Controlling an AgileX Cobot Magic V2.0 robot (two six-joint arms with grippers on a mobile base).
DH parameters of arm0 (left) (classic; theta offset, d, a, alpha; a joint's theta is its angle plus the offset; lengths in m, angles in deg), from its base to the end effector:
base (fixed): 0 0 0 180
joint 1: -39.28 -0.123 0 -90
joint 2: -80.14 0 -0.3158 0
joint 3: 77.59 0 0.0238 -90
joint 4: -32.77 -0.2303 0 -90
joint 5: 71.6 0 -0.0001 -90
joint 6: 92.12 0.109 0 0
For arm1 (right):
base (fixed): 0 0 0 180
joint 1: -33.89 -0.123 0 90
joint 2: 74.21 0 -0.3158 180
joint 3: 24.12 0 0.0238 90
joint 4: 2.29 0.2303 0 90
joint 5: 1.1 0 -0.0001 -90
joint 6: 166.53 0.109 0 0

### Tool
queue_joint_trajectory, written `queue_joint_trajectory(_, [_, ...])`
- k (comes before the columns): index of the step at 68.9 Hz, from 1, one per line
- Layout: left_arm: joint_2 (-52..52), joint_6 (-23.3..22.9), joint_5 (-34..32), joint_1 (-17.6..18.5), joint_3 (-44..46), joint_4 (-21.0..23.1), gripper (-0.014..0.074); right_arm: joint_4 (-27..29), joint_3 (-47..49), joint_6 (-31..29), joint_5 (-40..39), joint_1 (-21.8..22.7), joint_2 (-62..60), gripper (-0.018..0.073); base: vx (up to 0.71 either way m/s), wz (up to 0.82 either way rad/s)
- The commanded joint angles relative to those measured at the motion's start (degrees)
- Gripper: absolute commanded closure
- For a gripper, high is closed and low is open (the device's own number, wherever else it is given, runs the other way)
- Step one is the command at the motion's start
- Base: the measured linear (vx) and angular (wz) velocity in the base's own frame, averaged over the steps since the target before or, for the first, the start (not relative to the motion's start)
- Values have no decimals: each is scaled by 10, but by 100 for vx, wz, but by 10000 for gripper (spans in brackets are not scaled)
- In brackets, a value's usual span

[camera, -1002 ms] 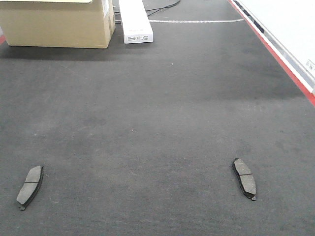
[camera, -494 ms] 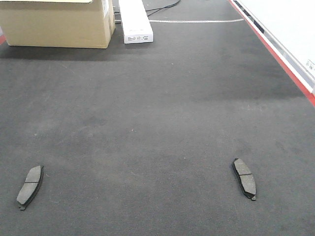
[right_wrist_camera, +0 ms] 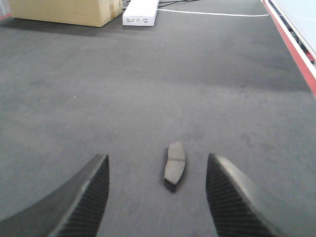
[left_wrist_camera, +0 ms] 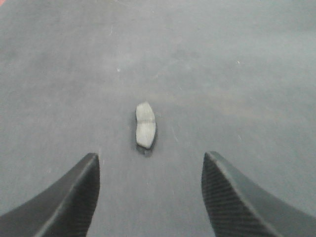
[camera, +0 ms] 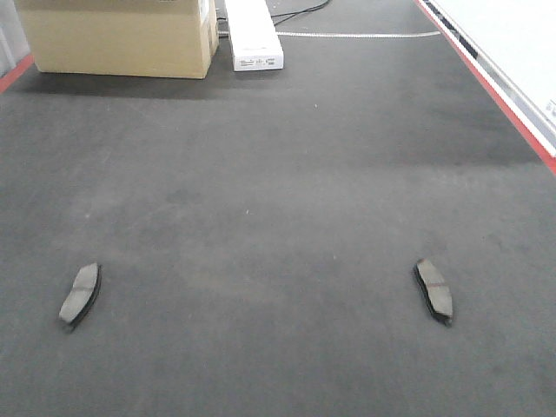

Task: Move and align brake pads A on conveyor
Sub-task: 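Raise the right gripper and back the base away from the conveyor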

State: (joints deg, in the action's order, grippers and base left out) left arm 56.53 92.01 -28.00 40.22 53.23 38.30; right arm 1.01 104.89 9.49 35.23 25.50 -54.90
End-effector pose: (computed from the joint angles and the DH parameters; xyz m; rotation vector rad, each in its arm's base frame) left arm 0.0210 -0.0076 0.2922 0.0607 2.0279 -0.0765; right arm 0.0144 0.0059 0.2963 -0.1811 1.8529 0.1173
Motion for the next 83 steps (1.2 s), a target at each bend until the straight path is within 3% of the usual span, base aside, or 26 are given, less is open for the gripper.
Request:
queue_joint_trajectory(1, [-6,-2,-35,2,12,6,171,-2,13,-4,-38,3,6,146,-22,2])
queue_joint_trajectory(83, [-6,-2,-35,2,12,6,171,-2,13,-4,-38,3,6,146,-34,2])
